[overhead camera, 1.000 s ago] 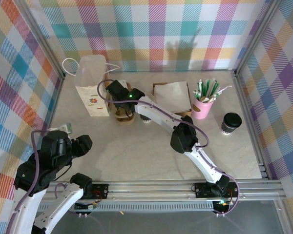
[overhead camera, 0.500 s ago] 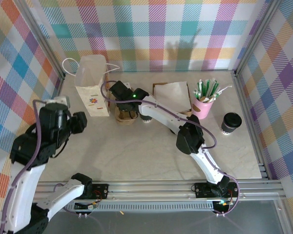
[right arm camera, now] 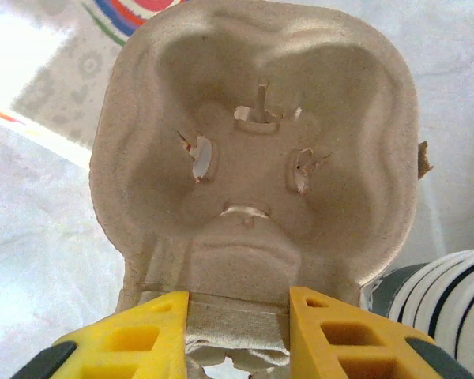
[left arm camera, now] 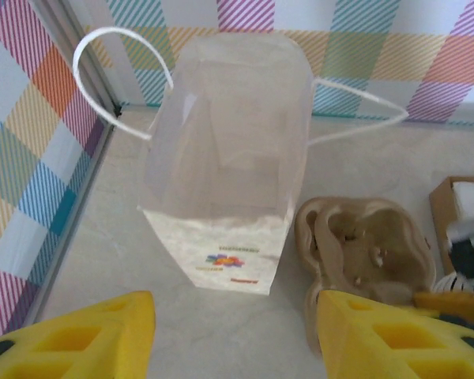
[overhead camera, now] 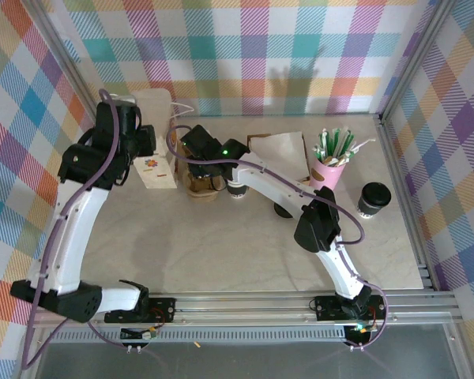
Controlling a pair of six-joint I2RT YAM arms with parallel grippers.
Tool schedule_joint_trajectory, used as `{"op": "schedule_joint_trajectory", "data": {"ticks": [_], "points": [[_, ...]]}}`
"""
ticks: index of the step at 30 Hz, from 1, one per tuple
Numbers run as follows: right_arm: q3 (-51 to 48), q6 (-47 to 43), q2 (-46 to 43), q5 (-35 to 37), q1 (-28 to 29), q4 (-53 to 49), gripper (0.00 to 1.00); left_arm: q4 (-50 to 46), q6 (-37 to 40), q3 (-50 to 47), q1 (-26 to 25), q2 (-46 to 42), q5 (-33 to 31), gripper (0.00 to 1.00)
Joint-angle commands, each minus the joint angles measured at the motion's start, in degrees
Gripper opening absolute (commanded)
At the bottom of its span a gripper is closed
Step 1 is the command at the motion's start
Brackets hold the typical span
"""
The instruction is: Pack the takeout coffee
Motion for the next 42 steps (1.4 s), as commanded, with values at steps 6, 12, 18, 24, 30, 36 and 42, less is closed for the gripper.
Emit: {"op": "schedule_joint_trajectory", "data": {"ticks": [6, 12, 18, 24, 30, 36, 42], "points": [[-3.47, 0.01, -8.52, -6.66, -0.41, -1.50, 0.32, 3.09, 1.54, 10.58, 10.61, 9.09, 11.86, 0.55], [-6.52, 0.87, -12.07, -9.93, -0.41, -2.24, 0.32, 0.54, 1.65, 15.51, 18.13, 16.64, 21.39, 0.54], [-7.56, 0.15, -14.36, -11.94, -0.41, -3.15, 0.32, -3.00, 2.52, 24.37, 22.37, 26.07, 25.50, 0.54], [-9.66, -1.10, -16.25, -12.02, -0.41, -3.27, 0.32, -6.83, 3.58, 34.41, 22.58, 34.94, 22.92, 0.54], [-10.44, -0.76, -16.81, -13.29, -0.45, -2.59, 0.32, -6.72, 3.45, 34.83, 22.55, 38.06, 20.84, 0.54], [-10.31, -0.77, -17.16, -14.48, -0.47, -2.16, 0.32, -5.64, 3.18, 34.91, 22.60, 39.45, 20.41, 0.54], [-10.20, -0.97, -17.17, -15.64, -0.42, -2.13, 0.31, -6.30, 4.45, 36.68, 22.61, 41.67, 18.54, 0.52]]}}
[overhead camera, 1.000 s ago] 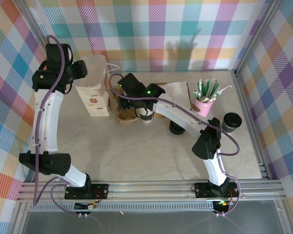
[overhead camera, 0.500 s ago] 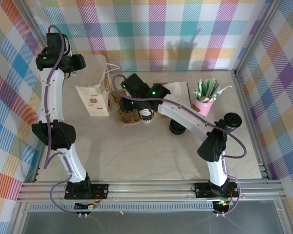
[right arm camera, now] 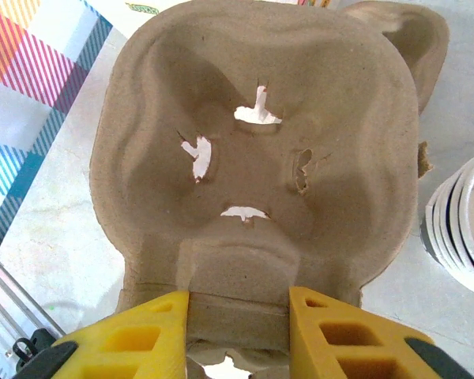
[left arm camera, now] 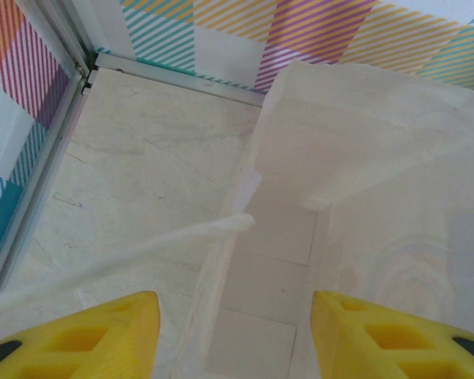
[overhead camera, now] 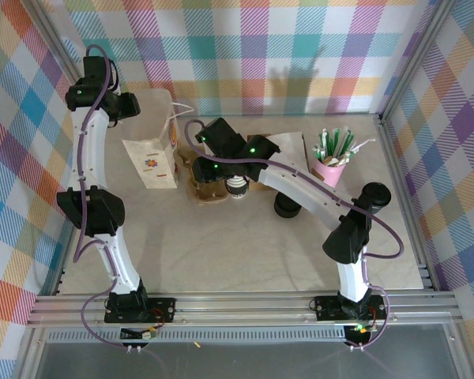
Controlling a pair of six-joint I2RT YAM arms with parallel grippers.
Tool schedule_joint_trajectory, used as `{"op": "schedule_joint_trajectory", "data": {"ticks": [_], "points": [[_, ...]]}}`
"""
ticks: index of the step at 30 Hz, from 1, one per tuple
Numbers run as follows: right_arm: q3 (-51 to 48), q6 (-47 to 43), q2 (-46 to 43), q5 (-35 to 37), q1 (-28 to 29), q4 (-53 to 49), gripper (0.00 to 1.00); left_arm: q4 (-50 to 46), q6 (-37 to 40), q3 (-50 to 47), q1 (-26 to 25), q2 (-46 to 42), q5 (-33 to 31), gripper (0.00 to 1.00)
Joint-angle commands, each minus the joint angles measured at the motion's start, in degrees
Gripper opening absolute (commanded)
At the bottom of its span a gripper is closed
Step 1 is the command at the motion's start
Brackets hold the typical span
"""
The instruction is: Pack the takeout coffee
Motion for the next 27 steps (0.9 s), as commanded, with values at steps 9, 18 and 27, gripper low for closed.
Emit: {"op": "schedule_joint_trajectory", "data": {"ticks": [9, 18, 27], "points": [[0.44, -1.81, -1.71, -2.00, -0.40, 0.76, 0.32, -1.30, 3.11, 3.90, 0.35, 3.44, -4.28, 0.49], [0.83, -2.24, -1.66, -2.11, -0.41, 0.80, 0.31, -4.10, 3.00, 5.95, 0.35, 6.05, -3.25, 0.43], [1.33, -2.51, -1.31, -2.41, -0.67, 0.44, 0.32, -4.86, 3.02, 6.48, 0.34, 7.11, -2.68, 0.32]]}}
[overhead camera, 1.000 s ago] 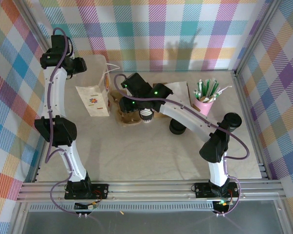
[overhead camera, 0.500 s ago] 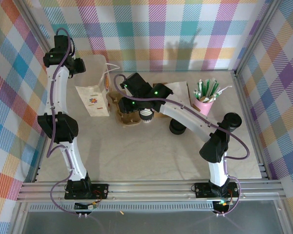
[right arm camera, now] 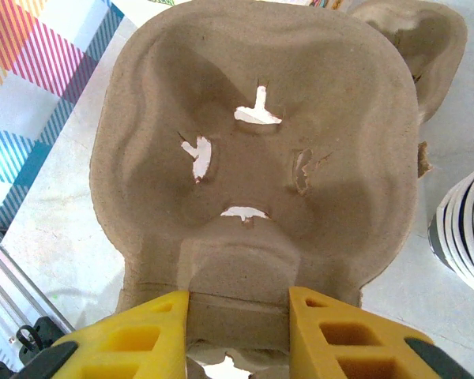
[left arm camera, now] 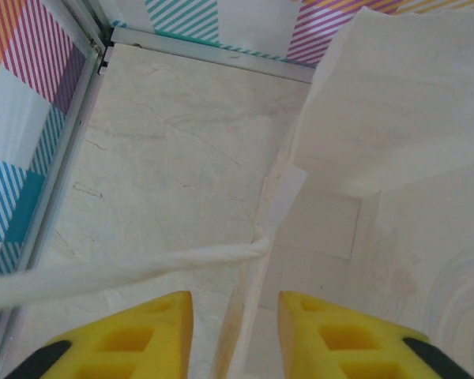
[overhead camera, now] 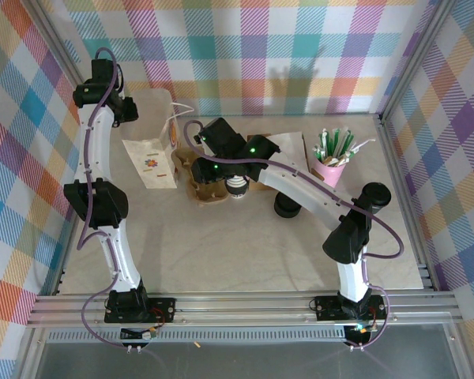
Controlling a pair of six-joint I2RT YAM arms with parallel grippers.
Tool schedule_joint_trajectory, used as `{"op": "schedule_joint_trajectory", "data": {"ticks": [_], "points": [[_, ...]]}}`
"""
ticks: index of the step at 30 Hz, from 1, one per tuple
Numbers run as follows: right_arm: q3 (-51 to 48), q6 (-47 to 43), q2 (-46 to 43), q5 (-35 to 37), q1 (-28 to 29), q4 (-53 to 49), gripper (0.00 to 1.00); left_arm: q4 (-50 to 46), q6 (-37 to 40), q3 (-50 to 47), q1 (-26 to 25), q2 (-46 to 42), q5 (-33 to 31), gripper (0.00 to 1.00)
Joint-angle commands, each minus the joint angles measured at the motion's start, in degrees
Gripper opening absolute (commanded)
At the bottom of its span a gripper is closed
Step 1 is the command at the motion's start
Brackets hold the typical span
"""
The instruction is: Pack the takeout coffee
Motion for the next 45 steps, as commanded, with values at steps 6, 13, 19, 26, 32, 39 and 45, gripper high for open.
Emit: {"op": "schedule_joint_trajectory", "data": {"ticks": [6, 13, 19, 26, 32, 39, 45], "points": [[1.71, -1.26, -1.31, -0.94, -0.56, 0.07, 0.32, -2.10, 0.27, 2.05, 0.35, 1.18, 0.33, 0.19], [2.80, -1.57, -1.30, -0.49, -0.64, -0.98, 0.32, -2.85, -0.25, 2.07, 0.35, 0.92, 0.08, 0.05], [4.25, -2.21, -1.58, 0.79, -0.74, -2.32, 0.32, -4.55, -2.82, 1.85, 0.34, -0.15, -0.31, 0.00], [5.49, -2.59, -2.92, 3.59, -0.97, -4.07, 0.32, -5.45, -8.68, -4.72, 0.35, -7.26, -0.43, 0.00], [5.28, -1.47, -4.61, 6.24, -0.95, -5.31, 0.32, -1.63, -14.26, -21.05, 0.43, -19.86, -2.14, 0.00], [4.41, 0.13, -6.89, 9.24, -0.76, -5.83, 0.31, 4.34, -18.15, -38.04, 0.43, -35.30, -2.67, 0.00], [-1.22, 1.43, -10.83, 8.69, -0.70, -3.86, 0.32, 3.73, -19.15, -46.65, 0.43, -45.81, -1.52, 0.00]]}}
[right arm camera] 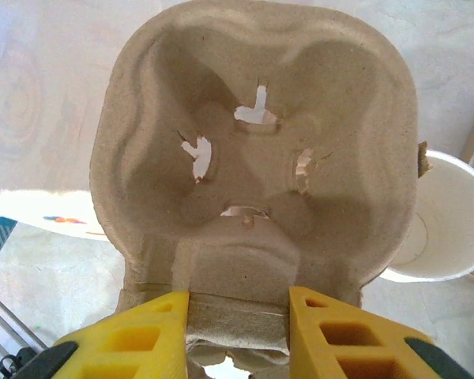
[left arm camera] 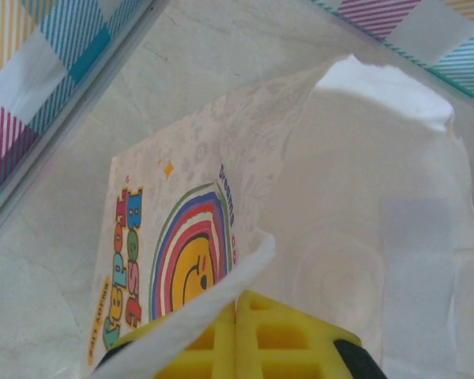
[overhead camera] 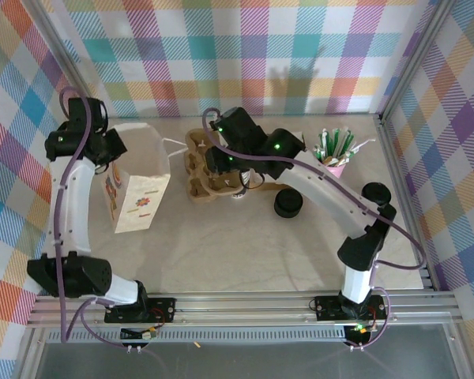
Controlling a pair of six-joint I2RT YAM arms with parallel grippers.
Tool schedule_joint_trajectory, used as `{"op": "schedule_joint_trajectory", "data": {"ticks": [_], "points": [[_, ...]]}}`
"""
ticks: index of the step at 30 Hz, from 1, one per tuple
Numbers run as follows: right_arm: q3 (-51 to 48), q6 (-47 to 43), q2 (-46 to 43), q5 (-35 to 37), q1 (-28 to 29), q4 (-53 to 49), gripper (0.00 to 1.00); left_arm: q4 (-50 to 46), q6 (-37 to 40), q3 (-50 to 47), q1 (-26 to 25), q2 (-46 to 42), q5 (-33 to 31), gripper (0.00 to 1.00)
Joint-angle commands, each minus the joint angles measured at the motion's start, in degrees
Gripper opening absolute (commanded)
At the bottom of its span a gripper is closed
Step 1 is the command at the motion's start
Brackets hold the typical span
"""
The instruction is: Pack the takeout coffee
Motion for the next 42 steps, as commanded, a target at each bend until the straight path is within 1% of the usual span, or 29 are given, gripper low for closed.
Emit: {"op": "schedule_joint_trajectory", "data": {"ticks": [1, 7, 11, 15, 20, 25, 33, 36, 42], "points": [[-2.80, 1.66, -3.42, 0.29, -0.10, 1.05, 0.31, 0.20, -2.25, -3.07, 0.37, -5.31, 1.45, 0.00], [-6.11, 1.87, -8.35, -0.29, -0.11, 1.18, 0.31, -0.57, -6.69, -8.90, 0.11, -15.34, 10.33, 0.00], [-6.50, 1.50, -12.33, -0.65, -0.11, -0.05, 0.31, -1.29, -9.45, -12.34, -1.61, -20.88, 15.57, 0.00], [-6.41, 2.51, -16.00, -1.28, -0.11, -0.99, 0.31, -1.85, -11.61, -15.58, -3.82, -25.58, 17.91, 0.00], [-7.28, 2.91, -20.42, -1.79, -0.11, -1.50, 0.31, 0.92, -15.09, -19.99, -5.27, -31.81, 21.33, 0.00], [-7.00, 1.36, -23.72, -1.34, -0.13, -2.33, 0.31, 1.61, -17.23, -22.59, -6.89, -34.63, 23.94, 0.00], [-4.40, 1.68, -25.66, -1.50, -0.12, -2.90, 0.31, 4.10, -23.52, -28.16, -12.08, -37.85, 23.08, 0.00], [-3.30, 3.05, -25.32, -2.57, -0.11, -3.01, 0.31, 6.75, -26.64, -30.74, -16.38, -38.45, 21.04, 0.00], [-1.85, 7.37, -23.61, -5.86, 0.36, -3.59, 0.29, 10.60, -32.04, -32.77, -25.90, -37.42, 13.29, 0.00]]}}
